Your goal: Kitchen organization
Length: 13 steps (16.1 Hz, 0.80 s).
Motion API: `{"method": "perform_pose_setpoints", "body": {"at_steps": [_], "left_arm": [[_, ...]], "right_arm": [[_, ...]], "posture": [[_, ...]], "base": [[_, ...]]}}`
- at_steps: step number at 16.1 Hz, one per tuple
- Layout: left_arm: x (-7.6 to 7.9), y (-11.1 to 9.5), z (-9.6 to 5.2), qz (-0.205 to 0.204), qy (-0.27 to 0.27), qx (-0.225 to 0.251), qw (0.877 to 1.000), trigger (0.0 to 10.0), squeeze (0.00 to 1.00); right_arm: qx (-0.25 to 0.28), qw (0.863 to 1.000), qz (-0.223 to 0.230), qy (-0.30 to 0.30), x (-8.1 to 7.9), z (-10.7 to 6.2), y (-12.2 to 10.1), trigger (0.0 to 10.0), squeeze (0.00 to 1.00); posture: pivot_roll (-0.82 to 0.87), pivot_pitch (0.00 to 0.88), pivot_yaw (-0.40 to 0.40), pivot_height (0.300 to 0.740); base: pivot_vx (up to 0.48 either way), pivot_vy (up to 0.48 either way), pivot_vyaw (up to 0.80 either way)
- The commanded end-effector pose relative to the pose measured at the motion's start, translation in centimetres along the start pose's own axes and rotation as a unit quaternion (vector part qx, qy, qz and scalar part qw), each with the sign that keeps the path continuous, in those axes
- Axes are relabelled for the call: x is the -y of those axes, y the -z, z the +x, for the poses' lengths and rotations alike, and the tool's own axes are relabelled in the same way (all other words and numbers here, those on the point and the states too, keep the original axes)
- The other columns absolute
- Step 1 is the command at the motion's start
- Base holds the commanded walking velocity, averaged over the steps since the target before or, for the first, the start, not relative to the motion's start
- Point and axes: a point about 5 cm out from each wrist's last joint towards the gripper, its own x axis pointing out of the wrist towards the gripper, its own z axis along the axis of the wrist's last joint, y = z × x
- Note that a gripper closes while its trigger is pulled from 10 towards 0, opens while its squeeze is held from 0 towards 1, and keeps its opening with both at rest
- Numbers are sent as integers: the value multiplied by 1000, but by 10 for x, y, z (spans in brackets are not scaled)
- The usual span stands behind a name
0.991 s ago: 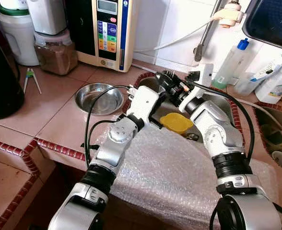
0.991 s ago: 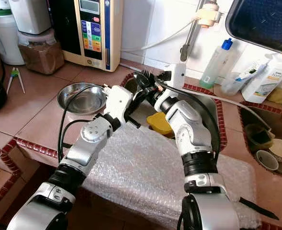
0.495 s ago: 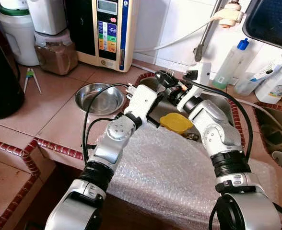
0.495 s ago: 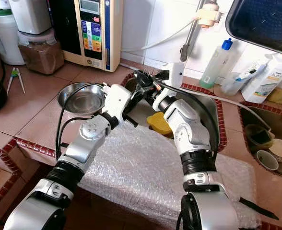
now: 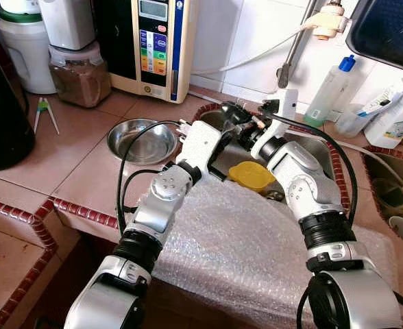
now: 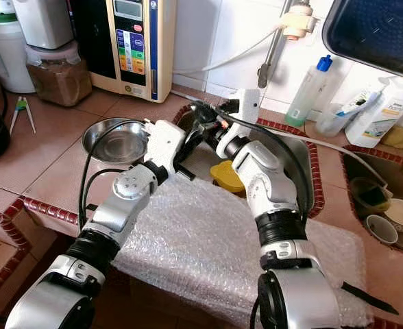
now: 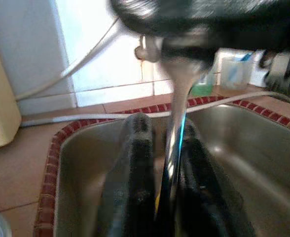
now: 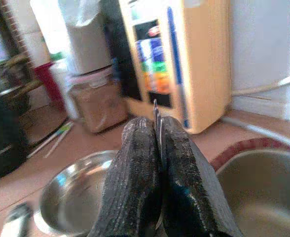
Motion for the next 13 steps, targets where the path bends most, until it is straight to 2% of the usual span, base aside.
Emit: {"method": "perform_pose_setpoints", "body": {"at_steps": [1,2,4,5,7,10,11,12,13], "left_arm": [[-18,0,-6,-15,-33,3,999,10000,1000],[-18,1,-6,-16,-32,2,999,10000,1000],[-16,1,-7,-20,-23,3,1000,10000,1000],[-16,1,-8,-21,-22,2,1000,10000,1000],[-17,1,-11,-27,-10,2,1000,10000,1000],[-20,5,-15,-36,-1,-7,999,10000,1000],[-18,6,-16,-37,12,-12,999,10000,1000],[-14,9,-19,-39,40,-19,998,10000,1000],[-11,11,-21,-38,55,-28,997,10000,1000]], "right_arm": [[18,998,-18,63,29,-15,-16,0,0],[17,998,-24,58,28,-15,-16,0,0],[12,993,-82,79,30,-15,-15,0,0],[12,992,-91,82,31,-15,-15,0,0],[-8,973,-214,83,32,-16,-13,0,0],[-34,955,-276,107,49,-26,-10,0,0],[-39,951,-286,115,55,-29,-10,0,0],[-54,939,-317,124,63,-35,-12,0,0],[-65,932,-330,131,70,-39,-11,0,0]], "posture": [[-36,0,-118,740],[-36,0,-118,740],[-33,0,-117,740],[-33,0,-117,740],[-31,0,-114,740],[-32,0,-109,740],[-33,0,-108,740],[-31,0,-108,740],[-29,0,-107,740]], "base": [[0,0,0],[0,0,0],[0,0,0],[0,0,0],[0,0,0],[0,0,0],[0,0,0],[0,0,0],[0,0,0]]}}
